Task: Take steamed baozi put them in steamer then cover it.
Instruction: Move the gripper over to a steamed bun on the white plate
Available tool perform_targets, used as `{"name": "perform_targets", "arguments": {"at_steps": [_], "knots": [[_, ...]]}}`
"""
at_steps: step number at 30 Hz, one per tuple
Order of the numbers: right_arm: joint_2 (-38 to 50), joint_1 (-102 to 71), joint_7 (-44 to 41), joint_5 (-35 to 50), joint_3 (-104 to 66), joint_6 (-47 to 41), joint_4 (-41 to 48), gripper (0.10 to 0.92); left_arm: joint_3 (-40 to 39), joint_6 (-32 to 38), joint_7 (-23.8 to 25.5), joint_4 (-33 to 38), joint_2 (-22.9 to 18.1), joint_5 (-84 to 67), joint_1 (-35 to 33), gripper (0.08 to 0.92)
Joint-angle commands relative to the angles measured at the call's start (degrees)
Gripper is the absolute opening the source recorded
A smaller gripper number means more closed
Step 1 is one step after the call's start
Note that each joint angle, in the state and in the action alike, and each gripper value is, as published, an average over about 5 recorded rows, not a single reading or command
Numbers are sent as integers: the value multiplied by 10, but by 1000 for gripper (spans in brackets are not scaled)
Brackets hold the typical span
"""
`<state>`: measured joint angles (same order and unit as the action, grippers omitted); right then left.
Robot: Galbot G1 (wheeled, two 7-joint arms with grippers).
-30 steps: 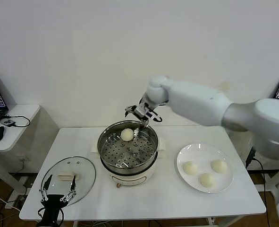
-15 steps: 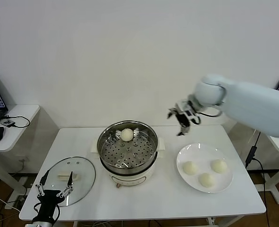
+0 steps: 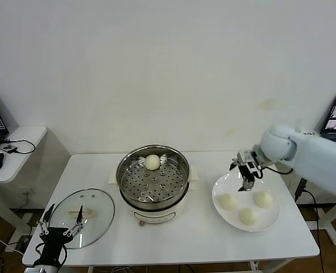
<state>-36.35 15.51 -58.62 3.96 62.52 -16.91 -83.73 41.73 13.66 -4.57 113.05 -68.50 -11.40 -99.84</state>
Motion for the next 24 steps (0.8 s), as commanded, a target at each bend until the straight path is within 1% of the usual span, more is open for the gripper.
{"name": "perform_targets", "arguments": {"at_steps": [1,9,17,24], "knots": [[-14,-96,-4,-36,-53,-9,35,823,5,0,0,-3,1,1,-1,823],[-50,-135,-2,-60,-71,-9,64,821,6,0,1,-7,0,1,-1,823],[-49,-142,-4,-69,-75,-8,66,811,3,1,0,-8,-4,3,-3,823],[-67,-167,7,-91,-97,-2,85,804,2,2,0,-7,-7,5,-2,823]]}}
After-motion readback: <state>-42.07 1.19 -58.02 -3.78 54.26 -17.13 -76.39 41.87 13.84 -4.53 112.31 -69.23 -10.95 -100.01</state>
